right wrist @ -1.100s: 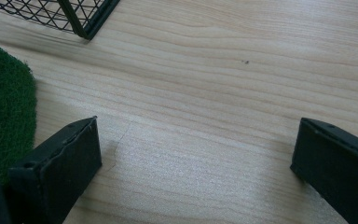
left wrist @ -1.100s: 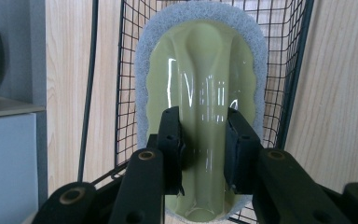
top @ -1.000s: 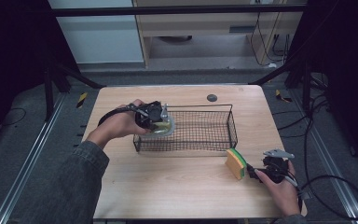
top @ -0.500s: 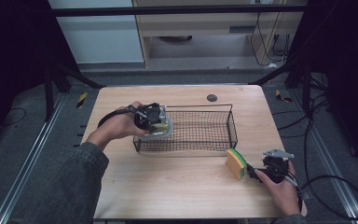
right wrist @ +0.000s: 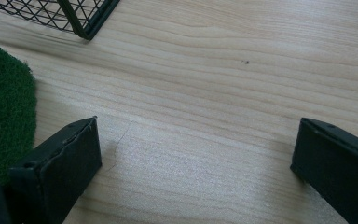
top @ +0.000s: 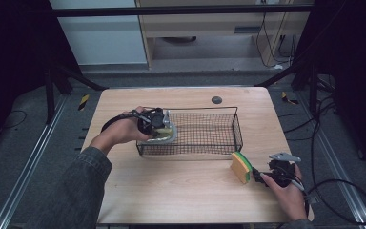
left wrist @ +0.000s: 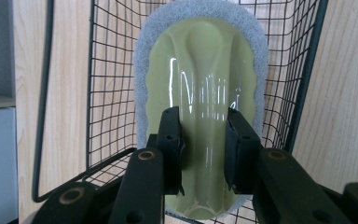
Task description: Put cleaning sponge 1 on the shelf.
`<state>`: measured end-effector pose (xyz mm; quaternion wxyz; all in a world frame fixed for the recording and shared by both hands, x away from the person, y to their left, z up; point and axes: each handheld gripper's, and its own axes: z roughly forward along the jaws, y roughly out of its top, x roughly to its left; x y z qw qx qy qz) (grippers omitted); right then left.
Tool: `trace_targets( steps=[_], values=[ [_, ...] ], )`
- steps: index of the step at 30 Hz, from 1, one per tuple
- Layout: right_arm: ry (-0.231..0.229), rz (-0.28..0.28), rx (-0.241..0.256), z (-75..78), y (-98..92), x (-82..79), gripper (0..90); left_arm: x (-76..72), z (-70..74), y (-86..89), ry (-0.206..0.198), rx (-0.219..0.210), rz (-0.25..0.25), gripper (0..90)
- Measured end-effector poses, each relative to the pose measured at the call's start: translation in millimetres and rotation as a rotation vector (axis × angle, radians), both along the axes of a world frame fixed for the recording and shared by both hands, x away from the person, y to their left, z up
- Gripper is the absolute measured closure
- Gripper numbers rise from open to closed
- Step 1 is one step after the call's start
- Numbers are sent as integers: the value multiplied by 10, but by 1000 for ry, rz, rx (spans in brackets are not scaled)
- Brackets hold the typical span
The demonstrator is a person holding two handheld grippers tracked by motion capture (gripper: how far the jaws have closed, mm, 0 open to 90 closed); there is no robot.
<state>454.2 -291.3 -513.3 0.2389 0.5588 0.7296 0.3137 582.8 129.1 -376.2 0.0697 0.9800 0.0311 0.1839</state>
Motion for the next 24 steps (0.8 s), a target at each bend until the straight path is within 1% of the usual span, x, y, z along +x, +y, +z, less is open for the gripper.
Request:
trace_targets(
  steps=[2,4,5,15,17,18,19,22,23,24],
  values=[
    [0,0,0,0,0,0,13,4,-10,-4,1,1,1,706],
    [0,0,0,0,0,0,13,8,-29,-4,1,-8,1,706],
    [0,0,0,0,0,0,13,8,-31,-8,7,4,1,706],
    [0,1,-3,0,-1,0,13,21,-106,-22,19,9,0,706],
    [0,0,0,0,0,0,13,21,-112,-23,22,8,2,706],
    [0,0,0,0,0,0,13,22,-128,-23,21,0,2,706],
    [0,0,0,0,0,0,13,23,-132,-27,27,10,1,705],
    [0,0,0,0,0,0,13,23,-169,-32,28,10,-1,705],
    [0,0,0,0,0,0,13,26,-175,-38,35,19,2,706],
    [0,0,0,0,0,0,13,26,-175,-38,35,19,2,706]
  ],
)
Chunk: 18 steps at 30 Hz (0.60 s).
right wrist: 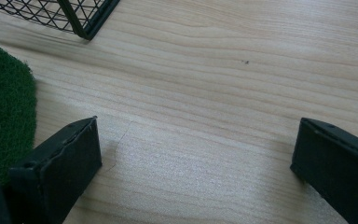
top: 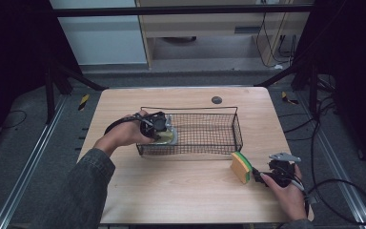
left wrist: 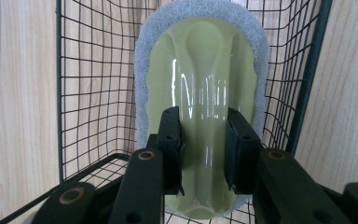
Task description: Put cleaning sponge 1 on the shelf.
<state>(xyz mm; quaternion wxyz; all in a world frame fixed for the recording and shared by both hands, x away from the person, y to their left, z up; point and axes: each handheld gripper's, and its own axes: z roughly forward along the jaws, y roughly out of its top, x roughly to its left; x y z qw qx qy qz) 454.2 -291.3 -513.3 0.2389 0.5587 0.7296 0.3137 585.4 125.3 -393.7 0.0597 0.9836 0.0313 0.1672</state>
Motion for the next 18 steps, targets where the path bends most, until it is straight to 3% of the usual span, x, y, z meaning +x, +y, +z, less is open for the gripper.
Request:
trace_targets(
  steps=[8,18],
  values=[
    [-1,1,0,0,0,1,13,10,-49,-3,11,-7,11,693],
    [0,1,-3,0,-1,0,13,18,-5,34,7,-20,20,650]
  ],
)
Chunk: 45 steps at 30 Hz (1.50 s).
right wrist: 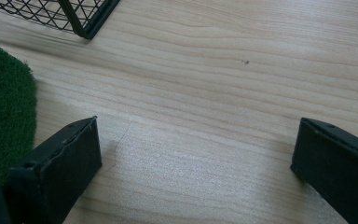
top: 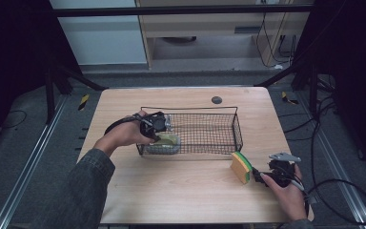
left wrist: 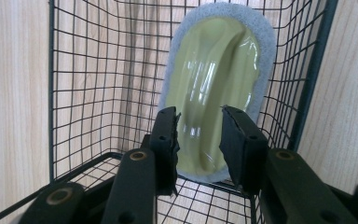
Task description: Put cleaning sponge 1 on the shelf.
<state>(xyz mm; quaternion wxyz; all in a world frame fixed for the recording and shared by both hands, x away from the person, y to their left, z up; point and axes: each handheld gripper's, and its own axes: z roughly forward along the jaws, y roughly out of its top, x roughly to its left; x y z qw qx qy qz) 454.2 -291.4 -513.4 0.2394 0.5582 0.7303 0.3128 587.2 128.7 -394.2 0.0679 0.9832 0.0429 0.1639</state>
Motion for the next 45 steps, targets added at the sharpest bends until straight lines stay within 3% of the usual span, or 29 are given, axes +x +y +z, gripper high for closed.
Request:
trace_targets(
  steps=[8,18,21,22,26,28,32,34,37,38,39,42,43,45],
  values=[
    [0,-1,3,0,2,0,13,-23,105,55,-22,-45,9,642],
    [0,-1,3,0,2,0,13,-74,254,89,-63,-107,34,564],
    [0,-1,2,0,2,0,13,-97,284,86,-73,-132,57,449],
    [0,-2,4,0,3,0,13,-103,286,84,-77,-144,69,449],
    [0,-2,4,0,3,0,13,-168,275,69,-90,-157,113,231],
    [0,-2,4,0,3,0,13,-182,275,73,-91,-163,125,201],
    [0,-2,4,0,3,0,13,-263,290,107,-89,-221,163,120],
    [0,-2,4,0,3,0,13,-284,296,116,-90,-228,172,98],
    [0,-1,2,0,2,0,13,-368,294,167,-88,-283,214,83],
    [0,-1,2,0,2,0,13,-368,294,167,-88,-283,214,81],
    [0,-2,4,0,3,0,13,-421,288,197,-84,-316,232,75],
    [0,-2,4,0,3,0,13,-465,269,224,-80,-347,253,55],
    [0,-2,4,0,3,0,13,-514,239,249,-86,-380,278,56],
    [0,-2,4,0,3,0,13,-535,229,266,-86,-393,286,55]
  ],
)
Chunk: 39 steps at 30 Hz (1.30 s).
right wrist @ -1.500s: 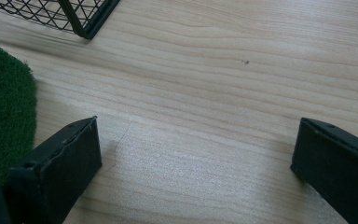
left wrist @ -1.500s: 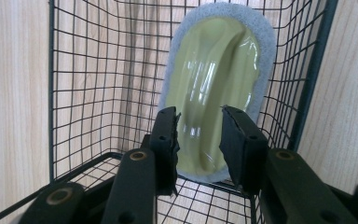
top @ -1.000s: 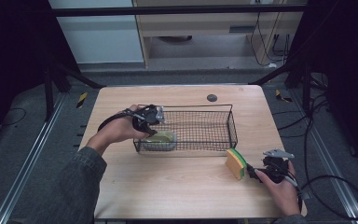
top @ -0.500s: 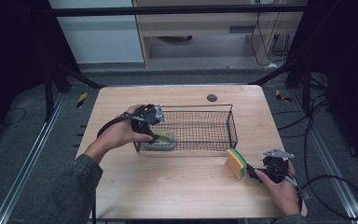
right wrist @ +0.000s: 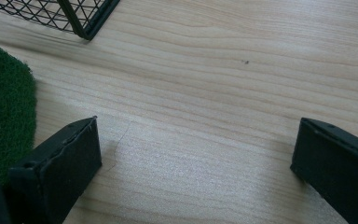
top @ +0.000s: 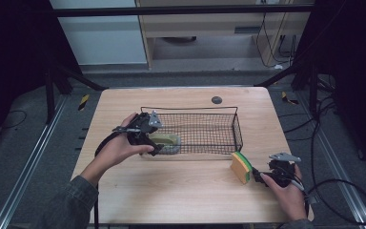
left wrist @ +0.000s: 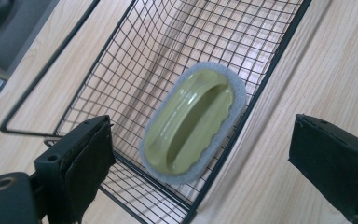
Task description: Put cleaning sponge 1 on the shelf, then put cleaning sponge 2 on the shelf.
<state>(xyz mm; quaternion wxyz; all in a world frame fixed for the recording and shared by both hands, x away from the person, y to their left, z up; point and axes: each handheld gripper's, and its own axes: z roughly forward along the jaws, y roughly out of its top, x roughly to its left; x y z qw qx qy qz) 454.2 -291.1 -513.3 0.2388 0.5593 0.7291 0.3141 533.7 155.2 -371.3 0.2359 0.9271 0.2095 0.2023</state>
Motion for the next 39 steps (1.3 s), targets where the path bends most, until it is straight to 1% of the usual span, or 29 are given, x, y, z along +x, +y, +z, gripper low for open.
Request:
trace_targets(
  steps=[2,3,6,7,9,10,11,14,17,18,21,23,24,27,28,29,30,31,33,34,35,36,37,38,39],
  values=[
    [0,0,0,0,0,0,13,-66,-33,45,1,-36,16,52],
    [-1,1,0,0,-1,1,13,-66,-33,45,1,-36,16,52],
    [-1,1,0,0,-1,1,13,-132,-87,98,5,-60,17,51],
    [-1,1,0,0,-1,1,13,-132,-87,98,5,-60,17,51],
    [0,0,0,0,0,0,13,-167,-122,127,4,-64,26,50],
    [0,0,0,0,0,0,13,-193,-148,157,9,-80,35,50],
    [0,0,0,0,0,0,13,-193,-148,157,9,-80,35,49],
    [0,0,0,0,0,0,13,-236,-187,214,4,-111,57,49],
    [0,0,0,0,0,0,13,-256,-201,248,3,-113,68,49],
    [0,0,0,0,0,0,13,-271,-215,286,1,-124,82,49],
    [0,0,0,0,0,0,13,-285,-234,321,3,-136,90,49],
    [0,0,0,0,0,0,13,-309,-266,378,-3,-163,116,49],
    [0,0,0,0,0,0,13,-309,-266,378,-3,-163,116,49],
    [-1,1,-1,0,-1,1,13,-332,-313,452,-4,-176,141,48],
    [-1,1,0,0,-1,0,13,-351,-346,506,-1,-194,160,48],
    [-1,1,0,0,-1,0,13,-351,-346,506,-1,-194,160,48],
    [-1,1,0,-1,0,0,13,-381,-397,583,1,-219,191,48],
    [-1,1,0,-1,0,0,13,-381,-397,583,1,-219,191,47],
    [-3,-1,-3,0,0,-1,14,-419,-510,722,11,-234,245,46],
    [-3,-1,-3,0,0,-2,14,-419,-552,760,25,-218,257,49],
    [-3,-1,-3,0,0,-2,14,-419,-552,760,25,-218,257,47],
    [-3,-2,-3,0,1,-2,14,-425,-606,820,23,-187,270,47],
    [-2,-5,-3,1,3,-6,17,-430,-632,854,18,-182,289,47],
    [-2,-5,-3,1,3,-6,17,-434,-668,897,25,-180,307,47],
    [0,-5,-4,6,4,-12,27,-435,-705,941,40,-180,311,44]
  ],
)
